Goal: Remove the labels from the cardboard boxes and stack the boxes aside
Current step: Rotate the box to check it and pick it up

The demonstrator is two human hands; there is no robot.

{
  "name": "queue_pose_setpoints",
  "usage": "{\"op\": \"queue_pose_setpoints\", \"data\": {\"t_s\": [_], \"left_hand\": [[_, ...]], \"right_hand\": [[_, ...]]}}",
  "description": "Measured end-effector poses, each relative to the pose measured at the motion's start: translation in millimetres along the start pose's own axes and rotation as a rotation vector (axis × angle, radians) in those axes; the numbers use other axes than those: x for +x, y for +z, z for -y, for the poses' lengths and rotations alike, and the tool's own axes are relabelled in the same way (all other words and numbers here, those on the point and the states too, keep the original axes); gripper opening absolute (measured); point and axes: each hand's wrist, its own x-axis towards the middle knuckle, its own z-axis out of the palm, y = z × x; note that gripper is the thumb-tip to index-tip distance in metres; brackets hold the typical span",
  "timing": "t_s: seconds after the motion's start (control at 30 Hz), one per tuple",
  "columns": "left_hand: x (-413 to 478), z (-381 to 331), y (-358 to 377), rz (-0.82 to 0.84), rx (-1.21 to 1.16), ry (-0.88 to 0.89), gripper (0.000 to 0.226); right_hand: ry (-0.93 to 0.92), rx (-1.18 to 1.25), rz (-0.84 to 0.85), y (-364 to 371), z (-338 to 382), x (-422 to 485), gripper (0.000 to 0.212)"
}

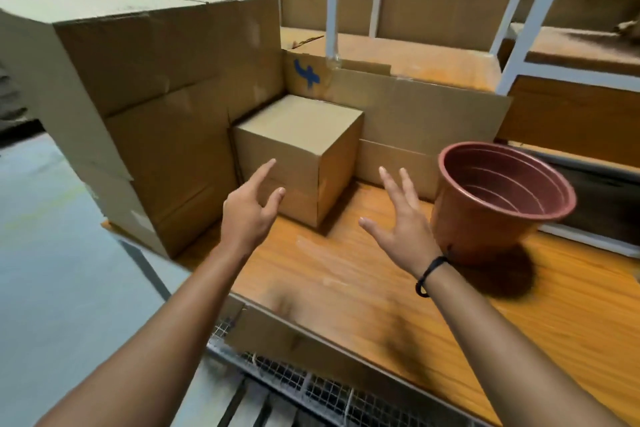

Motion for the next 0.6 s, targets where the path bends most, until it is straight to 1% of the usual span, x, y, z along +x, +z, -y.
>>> {"op": "queue_pose_setpoints", "data": {"t_s": [0.13,0.33,0.53,0.6], "left_hand": [[18.6,43.2,9.7,0.021,-0.013,-0.109,0.053],[64.4,76.6,37.7,0.118,0.041,-0.157,0.054],[109.2,101.3,47.9,0.300,0.158,-0.225,0.069],[121.3,107.9,51.9,0.347,0.177,-0.248,0.075]], "right_hand": [[0.058,0.006,0.072,41.0,-1.5,33.6,0.087],[0.237,0.020,0.157,88.7,-3.2,110.2,0.090],[0.314,0.038,0.141,133.4,10.8,180.7,0.101],[0.341,0.046,0.096,145.5,12.2,191.5,0.096]]}}
